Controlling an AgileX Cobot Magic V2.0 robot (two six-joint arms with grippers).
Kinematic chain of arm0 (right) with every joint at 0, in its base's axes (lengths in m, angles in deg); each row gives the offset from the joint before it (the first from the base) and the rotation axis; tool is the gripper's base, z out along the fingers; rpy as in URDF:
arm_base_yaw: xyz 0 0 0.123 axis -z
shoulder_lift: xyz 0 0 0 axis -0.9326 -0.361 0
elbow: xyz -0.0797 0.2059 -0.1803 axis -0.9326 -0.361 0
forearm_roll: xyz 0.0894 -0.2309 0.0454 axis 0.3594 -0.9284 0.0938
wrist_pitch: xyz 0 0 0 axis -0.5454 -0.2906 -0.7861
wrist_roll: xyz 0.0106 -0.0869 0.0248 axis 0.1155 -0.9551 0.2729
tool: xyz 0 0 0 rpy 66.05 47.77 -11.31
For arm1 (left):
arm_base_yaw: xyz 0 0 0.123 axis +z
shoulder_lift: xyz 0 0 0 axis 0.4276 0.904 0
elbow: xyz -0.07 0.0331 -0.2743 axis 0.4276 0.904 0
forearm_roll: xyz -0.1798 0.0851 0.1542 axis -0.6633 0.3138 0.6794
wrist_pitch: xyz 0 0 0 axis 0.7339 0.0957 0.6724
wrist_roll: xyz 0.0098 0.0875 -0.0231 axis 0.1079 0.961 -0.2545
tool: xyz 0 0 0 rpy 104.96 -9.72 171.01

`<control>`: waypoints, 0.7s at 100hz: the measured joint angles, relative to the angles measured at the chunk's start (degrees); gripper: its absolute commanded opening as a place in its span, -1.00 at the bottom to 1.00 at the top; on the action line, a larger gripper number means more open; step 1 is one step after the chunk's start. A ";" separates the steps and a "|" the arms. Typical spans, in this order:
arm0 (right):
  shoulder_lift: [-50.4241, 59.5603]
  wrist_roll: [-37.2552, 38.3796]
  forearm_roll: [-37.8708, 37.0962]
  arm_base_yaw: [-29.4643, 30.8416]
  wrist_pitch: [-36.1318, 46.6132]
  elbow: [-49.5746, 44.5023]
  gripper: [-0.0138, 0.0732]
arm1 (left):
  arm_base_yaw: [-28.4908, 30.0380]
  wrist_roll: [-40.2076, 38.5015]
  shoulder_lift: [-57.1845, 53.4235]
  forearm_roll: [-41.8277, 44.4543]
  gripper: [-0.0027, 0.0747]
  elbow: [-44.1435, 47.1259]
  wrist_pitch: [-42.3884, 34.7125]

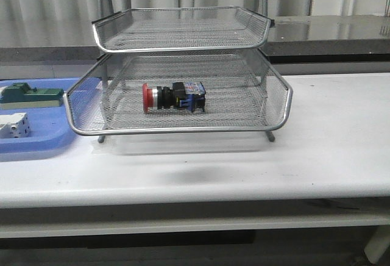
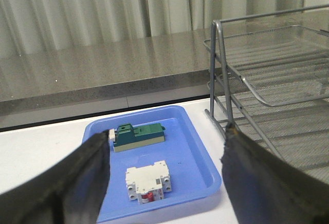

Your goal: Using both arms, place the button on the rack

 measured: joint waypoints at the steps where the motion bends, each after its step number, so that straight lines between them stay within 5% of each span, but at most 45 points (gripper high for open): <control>1: 0.00 0.00 0.00 0.00 0.00 0.00 -0.84 | 0.00 0.00 -0.10 0.00 0.26 0.00 0.00; 25: 0.00 0.00 0.00 0.00 0.00 0.00 -0.84 | 0.00 0.00 -0.28 -0.13 0.18 0.00 -0.23; 61: 0.00 0.00 0.00 0.00 0.00 0.00 -0.84 | 0.00 0.00 -0.28 -0.17 -0.99 0.00 -0.32; 70: 0.00 0.00 0.00 0.00 0.00 0.00 -0.84 | 0.00 0.00 -0.28 -0.17 -0.99 0.00 -0.32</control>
